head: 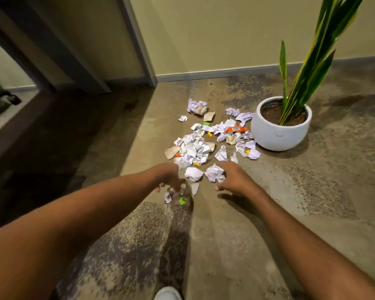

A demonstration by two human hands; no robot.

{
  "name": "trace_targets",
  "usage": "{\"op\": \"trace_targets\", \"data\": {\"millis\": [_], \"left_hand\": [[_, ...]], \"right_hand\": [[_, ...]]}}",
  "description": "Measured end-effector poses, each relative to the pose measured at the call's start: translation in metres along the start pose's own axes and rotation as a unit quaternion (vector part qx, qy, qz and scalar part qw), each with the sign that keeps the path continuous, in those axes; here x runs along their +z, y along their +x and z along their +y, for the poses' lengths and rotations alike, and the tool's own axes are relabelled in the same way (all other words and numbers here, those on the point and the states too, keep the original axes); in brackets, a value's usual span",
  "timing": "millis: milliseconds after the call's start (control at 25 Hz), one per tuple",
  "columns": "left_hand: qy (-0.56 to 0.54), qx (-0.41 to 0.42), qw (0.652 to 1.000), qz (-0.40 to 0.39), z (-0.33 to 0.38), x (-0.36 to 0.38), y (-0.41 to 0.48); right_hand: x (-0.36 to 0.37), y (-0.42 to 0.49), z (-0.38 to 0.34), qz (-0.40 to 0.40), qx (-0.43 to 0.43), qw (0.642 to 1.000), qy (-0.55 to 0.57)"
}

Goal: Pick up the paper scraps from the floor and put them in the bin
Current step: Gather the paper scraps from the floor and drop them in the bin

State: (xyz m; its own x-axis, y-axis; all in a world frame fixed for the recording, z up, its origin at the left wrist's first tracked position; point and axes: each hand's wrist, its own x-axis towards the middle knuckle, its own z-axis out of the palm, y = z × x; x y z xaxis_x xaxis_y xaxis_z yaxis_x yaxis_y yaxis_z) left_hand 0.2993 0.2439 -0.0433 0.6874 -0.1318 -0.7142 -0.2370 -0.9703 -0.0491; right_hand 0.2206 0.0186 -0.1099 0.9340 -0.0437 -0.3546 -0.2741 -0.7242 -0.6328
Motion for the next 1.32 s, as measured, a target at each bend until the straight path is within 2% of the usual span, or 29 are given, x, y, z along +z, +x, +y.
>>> {"op": "trace_targets", "data": {"millis": [160,280,440,720,920,1000,1160,1320], "left_hand": [[-0.027,-0.031,0.999,0.0,-0.027,0.053,0.007],[-0.078,-0.018,0.995,0.053,-0.041,0.082,0.014],[-0.141,0.022,0.984,0.107,-0.042,0.095,0.022],[-0.164,0.082,0.971,0.152,-0.033,0.098,0.035],[-0.241,0.116,0.943,0.199,-0.029,0.101,0.042],[-0.254,0.107,0.94,0.202,-0.03,0.1,0.042],[-0.204,0.102,0.958,0.176,-0.032,0.097,0.046],[-0.178,0.088,0.968,0.15,-0.03,0.095,0.046]], "right_hand": [[0.029,0.013,-0.004,-0.024,0.0,0.988,-0.155],[0.036,0.024,-0.01,-0.023,-0.027,0.975,-0.219],[0.042,0.031,-0.024,-0.027,-0.064,0.97,-0.232],[0.063,0.032,-0.056,-0.062,-0.075,0.968,-0.233],[0.079,0.032,-0.065,-0.06,-0.082,0.973,-0.207],[0.083,0.03,-0.065,-0.054,-0.086,0.976,-0.194],[0.083,0.029,-0.065,-0.038,-0.085,0.975,-0.201],[0.074,0.029,-0.057,-0.021,-0.036,0.974,-0.224]]}}
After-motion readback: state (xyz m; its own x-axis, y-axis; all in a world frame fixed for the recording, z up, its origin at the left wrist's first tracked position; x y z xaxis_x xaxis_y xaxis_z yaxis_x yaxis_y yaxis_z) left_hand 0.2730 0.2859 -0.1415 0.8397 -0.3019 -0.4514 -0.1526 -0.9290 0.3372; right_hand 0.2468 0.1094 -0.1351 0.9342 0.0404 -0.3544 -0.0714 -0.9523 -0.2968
